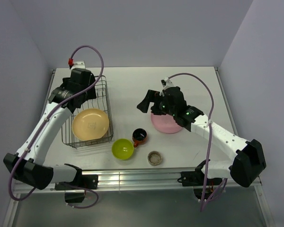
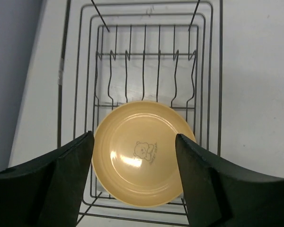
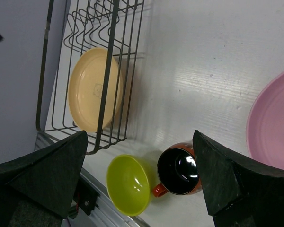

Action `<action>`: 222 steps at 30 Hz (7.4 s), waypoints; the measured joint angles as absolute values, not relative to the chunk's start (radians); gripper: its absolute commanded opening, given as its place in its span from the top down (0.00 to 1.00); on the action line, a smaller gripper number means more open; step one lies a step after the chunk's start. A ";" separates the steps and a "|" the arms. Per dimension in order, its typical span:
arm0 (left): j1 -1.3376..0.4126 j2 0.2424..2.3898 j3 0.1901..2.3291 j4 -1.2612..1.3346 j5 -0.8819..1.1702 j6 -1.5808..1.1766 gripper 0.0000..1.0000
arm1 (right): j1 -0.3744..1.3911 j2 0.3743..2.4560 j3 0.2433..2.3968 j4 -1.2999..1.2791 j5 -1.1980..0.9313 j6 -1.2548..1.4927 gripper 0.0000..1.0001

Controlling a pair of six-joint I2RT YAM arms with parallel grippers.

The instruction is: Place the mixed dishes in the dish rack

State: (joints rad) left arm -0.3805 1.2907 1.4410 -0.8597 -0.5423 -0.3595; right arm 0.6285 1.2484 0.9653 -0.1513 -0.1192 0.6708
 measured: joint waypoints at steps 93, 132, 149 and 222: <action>-0.308 1.431 1.210 -0.774 -0.285 -1.059 1.00 | 0.661 1.167 0.871 -0.146 -0.061 0.558 0.04; -0.308 0.960 1.108 -0.826 -0.054 -1.007 1.00 | 1.099 1.678 1.211 0.228 -0.149 0.323 0.19; -0.305 0.874 1.122 -0.877 -0.002 -1.013 1.00 | 1.089 1.736 1.267 0.193 -0.086 0.321 1.00; -0.295 0.944 1.122 -0.783 0.113 -0.972 1.00 | 1.464 1.342 1.102 0.329 0.761 -0.138 0.00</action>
State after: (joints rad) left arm -0.2947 0.9436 1.1221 -0.7826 0.1127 -0.9722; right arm 1.4643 1.3422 1.1023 0.3290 0.7612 -0.1383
